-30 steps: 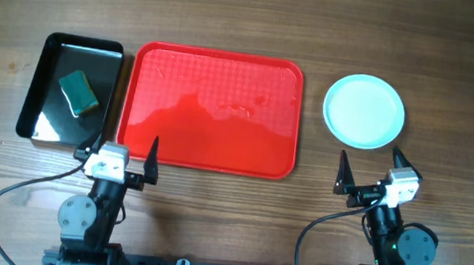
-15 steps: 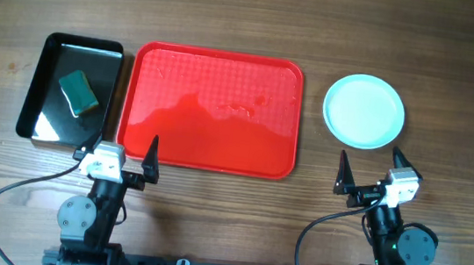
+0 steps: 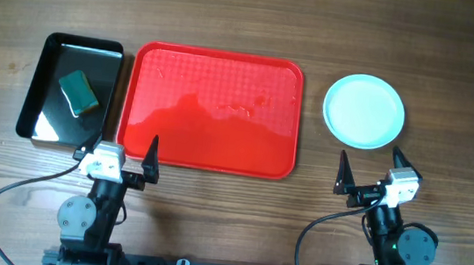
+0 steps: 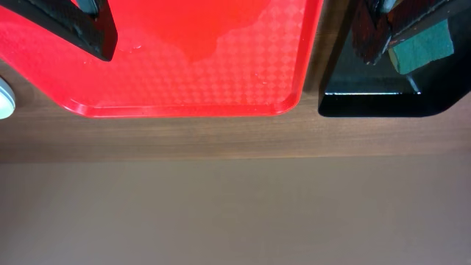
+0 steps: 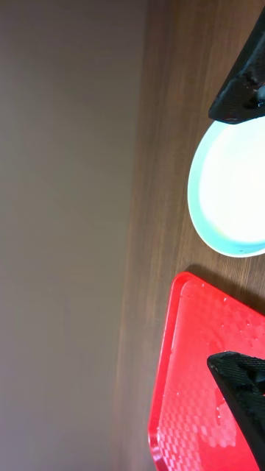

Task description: Clean dirty plates on tray and stack at the side

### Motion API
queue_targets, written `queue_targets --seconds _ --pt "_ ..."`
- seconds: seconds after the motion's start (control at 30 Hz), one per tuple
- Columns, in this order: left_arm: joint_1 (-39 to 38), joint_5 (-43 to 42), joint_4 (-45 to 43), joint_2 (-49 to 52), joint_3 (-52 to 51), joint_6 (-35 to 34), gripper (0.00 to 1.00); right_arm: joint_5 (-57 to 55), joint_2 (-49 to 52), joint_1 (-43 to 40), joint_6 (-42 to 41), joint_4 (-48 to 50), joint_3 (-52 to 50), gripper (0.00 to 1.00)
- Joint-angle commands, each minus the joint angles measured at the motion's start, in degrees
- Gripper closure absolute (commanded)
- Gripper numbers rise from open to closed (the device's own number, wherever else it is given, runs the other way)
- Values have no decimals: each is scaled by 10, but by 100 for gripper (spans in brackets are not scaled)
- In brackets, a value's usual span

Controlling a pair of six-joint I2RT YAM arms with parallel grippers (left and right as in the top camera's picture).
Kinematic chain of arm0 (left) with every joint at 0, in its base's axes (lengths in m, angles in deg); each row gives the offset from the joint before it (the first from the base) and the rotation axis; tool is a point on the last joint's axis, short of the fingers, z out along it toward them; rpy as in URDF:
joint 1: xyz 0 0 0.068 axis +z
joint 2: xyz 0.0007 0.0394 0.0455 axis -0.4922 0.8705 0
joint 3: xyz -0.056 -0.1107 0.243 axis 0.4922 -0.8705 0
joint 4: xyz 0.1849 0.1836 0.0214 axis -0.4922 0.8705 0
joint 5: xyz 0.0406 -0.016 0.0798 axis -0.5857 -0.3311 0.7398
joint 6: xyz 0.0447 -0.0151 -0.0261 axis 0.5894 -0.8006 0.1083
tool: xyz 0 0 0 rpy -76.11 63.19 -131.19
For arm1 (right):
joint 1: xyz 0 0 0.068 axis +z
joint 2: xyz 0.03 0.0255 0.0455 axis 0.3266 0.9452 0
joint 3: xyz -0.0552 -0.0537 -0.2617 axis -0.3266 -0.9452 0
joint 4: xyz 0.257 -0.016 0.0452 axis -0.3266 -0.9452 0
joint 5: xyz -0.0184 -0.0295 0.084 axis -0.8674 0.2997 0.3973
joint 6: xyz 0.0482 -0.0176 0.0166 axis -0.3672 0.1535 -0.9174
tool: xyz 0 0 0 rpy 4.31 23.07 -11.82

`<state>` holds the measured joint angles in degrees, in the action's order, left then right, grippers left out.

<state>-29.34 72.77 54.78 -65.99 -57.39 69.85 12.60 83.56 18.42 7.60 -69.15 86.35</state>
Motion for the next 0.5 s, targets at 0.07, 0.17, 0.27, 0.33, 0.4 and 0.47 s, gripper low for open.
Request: queue_targets --seconds 0.07,0.17,0.27,0.33,0.4,0.47 --pt "1 -1 1 -8 -3 -8 0 9 -4 2 -5 1 -2 0" --pt "1 -1 1 -8 -3 -8 0 9 -3 2 -5 1 -2 0" --pt "1 -1 1 -8 -3 -8 0 9 -3 2 -5 1 -2 0" --pt "1 -1 1 -8 -3 -8 0 9 -3 2 -5 1 -2 0" --pt "1 -1 1 -8 -3 -8 0 9 -3 2 -5 1 -2 0" --pt "1 -1 1 -8 -3 -8 0 9 -3 2 -5 1 -2 0"
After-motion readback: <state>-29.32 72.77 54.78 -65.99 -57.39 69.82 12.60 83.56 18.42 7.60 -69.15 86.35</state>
